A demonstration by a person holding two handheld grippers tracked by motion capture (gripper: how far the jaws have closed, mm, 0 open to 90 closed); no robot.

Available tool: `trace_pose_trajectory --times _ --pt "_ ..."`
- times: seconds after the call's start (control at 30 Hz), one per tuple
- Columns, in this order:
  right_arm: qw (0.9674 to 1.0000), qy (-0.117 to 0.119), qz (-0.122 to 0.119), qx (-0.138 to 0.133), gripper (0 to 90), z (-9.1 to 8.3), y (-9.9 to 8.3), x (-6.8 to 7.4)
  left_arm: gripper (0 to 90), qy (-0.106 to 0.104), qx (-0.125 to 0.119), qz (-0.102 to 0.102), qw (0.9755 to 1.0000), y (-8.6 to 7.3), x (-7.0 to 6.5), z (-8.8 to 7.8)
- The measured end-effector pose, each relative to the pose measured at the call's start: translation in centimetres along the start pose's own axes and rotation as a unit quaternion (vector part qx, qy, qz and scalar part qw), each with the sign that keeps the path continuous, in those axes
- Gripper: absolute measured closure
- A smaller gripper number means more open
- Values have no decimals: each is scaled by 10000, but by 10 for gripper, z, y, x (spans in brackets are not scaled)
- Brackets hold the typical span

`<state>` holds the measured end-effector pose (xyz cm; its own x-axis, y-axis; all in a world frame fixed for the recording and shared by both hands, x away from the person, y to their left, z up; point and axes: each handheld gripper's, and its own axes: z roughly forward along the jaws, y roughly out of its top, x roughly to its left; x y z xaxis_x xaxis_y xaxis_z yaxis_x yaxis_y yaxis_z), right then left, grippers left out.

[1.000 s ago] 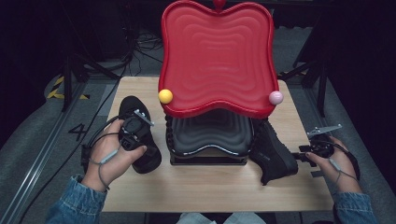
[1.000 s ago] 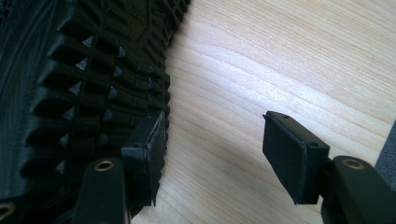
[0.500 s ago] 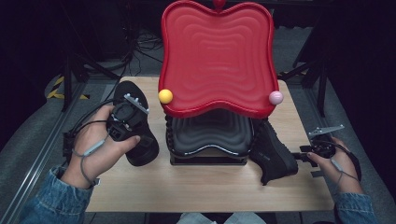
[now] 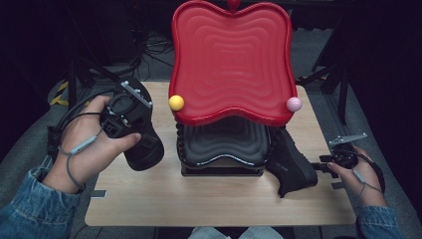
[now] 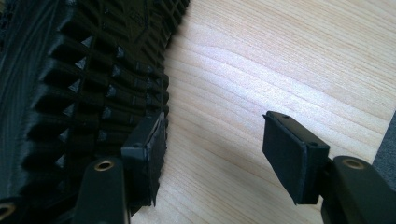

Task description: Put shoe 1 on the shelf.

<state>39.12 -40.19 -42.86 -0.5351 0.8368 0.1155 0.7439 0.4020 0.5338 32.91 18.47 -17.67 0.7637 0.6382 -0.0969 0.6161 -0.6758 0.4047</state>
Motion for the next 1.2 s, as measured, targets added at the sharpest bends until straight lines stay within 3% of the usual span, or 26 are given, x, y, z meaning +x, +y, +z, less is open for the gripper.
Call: trace_pose_trajectory --times 0.4,0.5,0.67,0.93,1.03,1.2 --pt "10000 33 -16 -53 402 2 3 2 874 220 -80 299 9993 13 -14 -27" --pt "10000 31 -5 -62 402 1 2 0 874 405 -128 431 9982 15 -22 -38" --pt "10000 44 -9 -78 402 0 2 0 873 382 -201 564 9975 18 -29 -51" --pt "10000 46 -19 -86 402 0 1 0 874 579 -398 710 9950 25 -41 -81" --pt "9999 48 -21 -90 402 0 1 0 871 641 -359 803 9941 26 -45 -85" --pt "10000 42 -30 -81 402 0 1 1 870 657 -509 912 9924 30 -53 -95"
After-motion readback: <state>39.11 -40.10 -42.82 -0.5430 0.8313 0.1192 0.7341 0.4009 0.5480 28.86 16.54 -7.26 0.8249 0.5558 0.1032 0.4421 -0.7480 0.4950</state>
